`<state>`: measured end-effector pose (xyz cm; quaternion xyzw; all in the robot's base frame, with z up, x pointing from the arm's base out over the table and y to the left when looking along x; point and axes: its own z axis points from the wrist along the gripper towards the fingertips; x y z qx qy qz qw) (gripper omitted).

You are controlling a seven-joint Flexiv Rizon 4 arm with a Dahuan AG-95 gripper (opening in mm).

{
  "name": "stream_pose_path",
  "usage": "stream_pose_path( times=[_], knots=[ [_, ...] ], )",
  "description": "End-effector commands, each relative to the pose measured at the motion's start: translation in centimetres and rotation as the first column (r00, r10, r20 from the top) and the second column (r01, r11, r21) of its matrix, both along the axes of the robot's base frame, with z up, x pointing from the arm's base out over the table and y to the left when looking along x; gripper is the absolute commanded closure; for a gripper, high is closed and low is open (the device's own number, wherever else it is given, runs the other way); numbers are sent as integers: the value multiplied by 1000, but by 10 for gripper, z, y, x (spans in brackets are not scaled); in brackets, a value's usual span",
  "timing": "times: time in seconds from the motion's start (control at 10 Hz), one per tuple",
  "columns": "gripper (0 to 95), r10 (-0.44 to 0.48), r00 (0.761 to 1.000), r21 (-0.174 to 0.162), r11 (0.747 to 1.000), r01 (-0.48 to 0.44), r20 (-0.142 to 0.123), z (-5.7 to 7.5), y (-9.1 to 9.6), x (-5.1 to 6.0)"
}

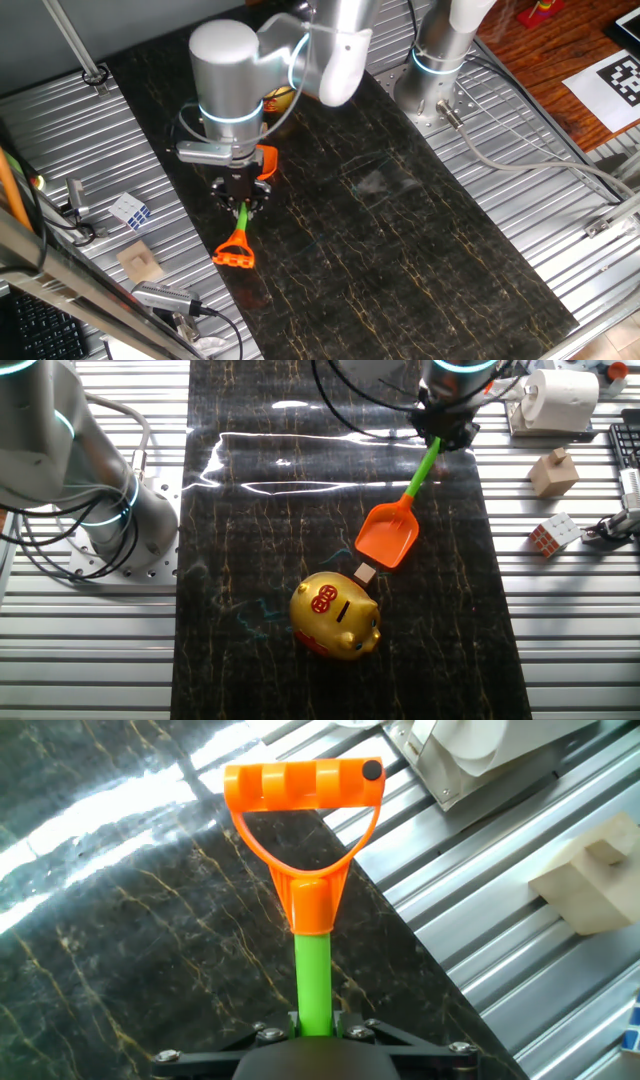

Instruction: Use a shovel to scoop up an object

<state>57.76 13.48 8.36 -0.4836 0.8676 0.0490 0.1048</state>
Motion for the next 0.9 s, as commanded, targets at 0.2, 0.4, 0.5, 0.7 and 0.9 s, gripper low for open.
stream_pose_path(
  times=[0.2,0.4,0.5,0.7,0.9],
  knots=[
    [950,8,1000,9,1000,-8,-4,2,-4,-2],
    [950,8,1000,30,1000,-8,-5,5,-10,-4],
    [950,5,1000,37,999,-5,-8,6,-13,-5],
    [950,-9,1000,48,999,10,-15,5,-15,-5],
    [950,-9,1000,57,998,10,-16,5,-18,-5]
  ],
)
